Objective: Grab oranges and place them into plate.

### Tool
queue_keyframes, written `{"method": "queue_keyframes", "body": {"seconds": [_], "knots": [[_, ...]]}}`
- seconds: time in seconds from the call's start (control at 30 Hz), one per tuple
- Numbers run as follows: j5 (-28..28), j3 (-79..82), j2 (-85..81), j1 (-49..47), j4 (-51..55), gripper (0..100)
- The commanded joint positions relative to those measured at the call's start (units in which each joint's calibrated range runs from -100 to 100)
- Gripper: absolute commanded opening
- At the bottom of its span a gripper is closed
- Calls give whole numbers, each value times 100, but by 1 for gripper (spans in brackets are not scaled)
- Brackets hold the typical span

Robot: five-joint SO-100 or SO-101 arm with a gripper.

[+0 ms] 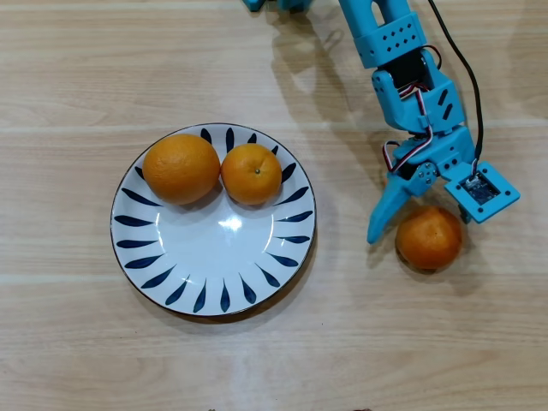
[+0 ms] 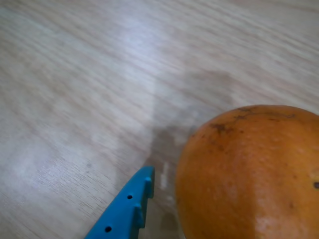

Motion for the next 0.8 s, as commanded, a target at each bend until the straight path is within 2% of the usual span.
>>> {"method": "queue_keyframes", "body": {"seconds": [0.0,0.23,0.77], "knots": [[-27,-251,-76,13,-134,44],[-27,-215,-76,-20,-134,33],[-27,-215,-160,-76,-117,33]]}}
